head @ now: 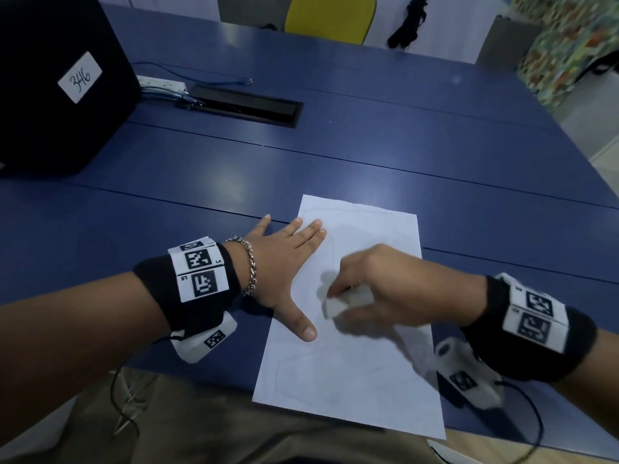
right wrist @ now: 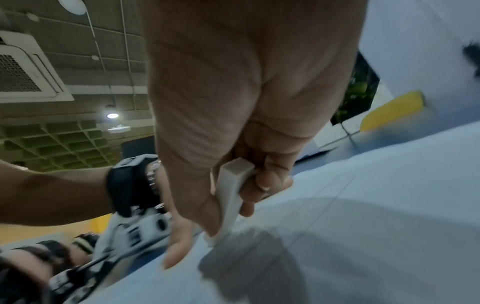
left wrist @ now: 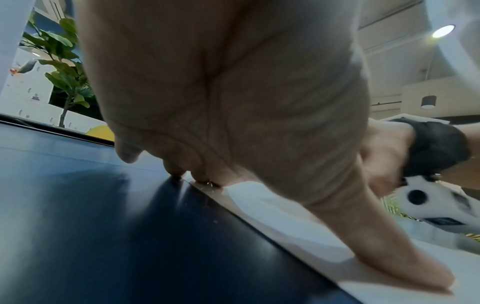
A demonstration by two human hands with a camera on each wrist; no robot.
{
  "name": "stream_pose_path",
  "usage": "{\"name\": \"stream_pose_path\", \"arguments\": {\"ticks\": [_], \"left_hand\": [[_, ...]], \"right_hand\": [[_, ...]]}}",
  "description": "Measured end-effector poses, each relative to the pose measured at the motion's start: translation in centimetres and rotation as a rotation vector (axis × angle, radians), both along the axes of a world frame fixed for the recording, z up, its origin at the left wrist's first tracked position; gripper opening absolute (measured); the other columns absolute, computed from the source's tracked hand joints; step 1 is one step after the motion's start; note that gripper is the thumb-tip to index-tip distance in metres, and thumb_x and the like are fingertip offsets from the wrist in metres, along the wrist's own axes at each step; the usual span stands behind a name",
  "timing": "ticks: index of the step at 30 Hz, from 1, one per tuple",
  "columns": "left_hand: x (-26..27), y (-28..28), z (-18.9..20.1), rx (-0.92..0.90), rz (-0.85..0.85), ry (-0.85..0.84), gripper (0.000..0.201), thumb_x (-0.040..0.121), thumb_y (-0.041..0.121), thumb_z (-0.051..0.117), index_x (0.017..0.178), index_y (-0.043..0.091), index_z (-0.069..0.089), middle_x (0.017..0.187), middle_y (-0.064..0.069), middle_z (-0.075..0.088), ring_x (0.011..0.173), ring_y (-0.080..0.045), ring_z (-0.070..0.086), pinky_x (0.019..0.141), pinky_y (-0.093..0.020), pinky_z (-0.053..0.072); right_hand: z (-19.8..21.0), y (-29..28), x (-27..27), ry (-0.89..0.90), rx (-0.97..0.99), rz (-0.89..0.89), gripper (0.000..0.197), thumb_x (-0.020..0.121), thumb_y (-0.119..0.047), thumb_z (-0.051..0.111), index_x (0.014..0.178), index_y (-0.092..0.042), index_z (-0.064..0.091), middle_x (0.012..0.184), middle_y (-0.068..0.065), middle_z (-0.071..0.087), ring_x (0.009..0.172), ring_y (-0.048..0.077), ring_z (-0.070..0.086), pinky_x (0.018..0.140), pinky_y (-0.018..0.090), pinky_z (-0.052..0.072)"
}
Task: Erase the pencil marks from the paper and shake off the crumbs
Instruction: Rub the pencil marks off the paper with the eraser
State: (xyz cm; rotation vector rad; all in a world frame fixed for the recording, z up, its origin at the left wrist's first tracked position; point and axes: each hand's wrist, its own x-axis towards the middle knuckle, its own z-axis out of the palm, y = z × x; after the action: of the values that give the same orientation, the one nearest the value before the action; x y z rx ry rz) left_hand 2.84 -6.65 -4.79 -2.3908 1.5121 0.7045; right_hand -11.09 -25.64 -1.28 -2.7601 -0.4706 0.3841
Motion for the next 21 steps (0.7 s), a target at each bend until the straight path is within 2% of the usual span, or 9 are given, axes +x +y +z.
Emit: {"name": "stream_pose_path", "arguments": {"ticks": [2,3,6,9,13,16,21], "left_hand": [[0.0,-0.1,0.1,0.001,-0.005,0.001,0.168,0.044,0.109,0.054,0.16,0.022,-0.03,0.168,0.008,-0.037,0.156,-0.018,-0.03,0.124,-0.067,-0.01],[0.0,0.0,0.1,-0.001,-0.006,0.002,0.167,0.045,0.109,0.054,0.16,0.022,-0.03,0.168,0.008,-0.037,0.156,-0.018,-0.031,0.124,-0.066,-0.01],[0.1,0.1,0.1,-0.008,-0.016,0.0,0.166,0.045,0.109,0.054,0.16,0.023,-0.03,0.168,0.009,-0.036,0.156,-0.018,-0.031,0.124,-0.066,-0.012],[0.4,0.2,0.1,-0.037,-0.017,0.031,0.162,0.049,0.107,0.055,0.162,0.025,-0.027,0.169,0.01,-0.033,0.157,-0.017,-0.029,0.124,-0.065,-0.013],[1.6,0.3,0.9,-0.123,-0.007,0.063,0.148,0.063,0.097,0.064,0.166,0.025,-0.013,0.176,0.01,-0.01,0.161,-0.015,-0.007,0.129,-0.052,0.003],[2.4,0.6,1.0,-0.095,-0.017,0.04,0.14,0.064,0.094,0.065,0.167,0.035,-0.01,0.174,0.007,-0.018,0.161,-0.015,-0.009,0.127,-0.047,0.001],[3.0,0.6,0.4,-0.061,-0.022,0.05,0.143,0.06,0.097,0.063,0.165,0.038,-0.014,0.173,0.01,-0.024,0.16,-0.014,-0.017,0.13,-0.053,-0.003]], "right_hand": [[0.0,0.1,-1.0,0.047,0.022,0.04,0.038,0.09,-0.051,0.072,0.121,-0.029,0.074,0.104,-0.015,0.066,0.088,-0.002,0.053,0.078,0.008,0.039],[0.2,-0.2,-1.2,0.026,0.038,0.018,0.038,0.09,-0.051,0.072,0.121,-0.029,0.073,0.105,-0.015,0.066,0.09,-0.001,0.054,0.078,0.007,0.039],[0.5,-2.1,-1.7,-0.082,0.082,-0.154,0.031,0.088,-0.044,0.074,0.117,-0.032,0.075,0.102,-0.017,0.067,0.094,0.001,0.06,0.082,0.015,0.047],[0.4,-2.9,-2.8,-0.077,0.024,-0.268,0.026,0.088,-0.042,0.073,0.112,-0.033,0.074,0.1,-0.017,0.066,0.093,0.004,0.062,0.081,0.023,0.051],[-0.1,-2.7,-3.7,-0.065,0.008,-0.286,0.021,0.088,-0.04,0.073,0.107,-0.031,0.073,0.096,-0.018,0.062,0.087,0.004,0.06,0.075,0.015,0.046],[-0.1,-2.8,-3.7,-0.074,-0.003,-0.282,0.016,0.088,-0.038,0.074,0.101,-0.03,0.072,0.093,-0.018,0.062,0.085,0.003,0.059,0.074,0.015,0.045],[-0.1,-2.7,-3.9,-0.049,-0.003,-0.293,0.016,0.088,-0.038,0.073,0.102,-0.03,0.071,0.095,-0.016,0.066,0.089,0.006,0.061,0.078,0.025,0.05]]}}
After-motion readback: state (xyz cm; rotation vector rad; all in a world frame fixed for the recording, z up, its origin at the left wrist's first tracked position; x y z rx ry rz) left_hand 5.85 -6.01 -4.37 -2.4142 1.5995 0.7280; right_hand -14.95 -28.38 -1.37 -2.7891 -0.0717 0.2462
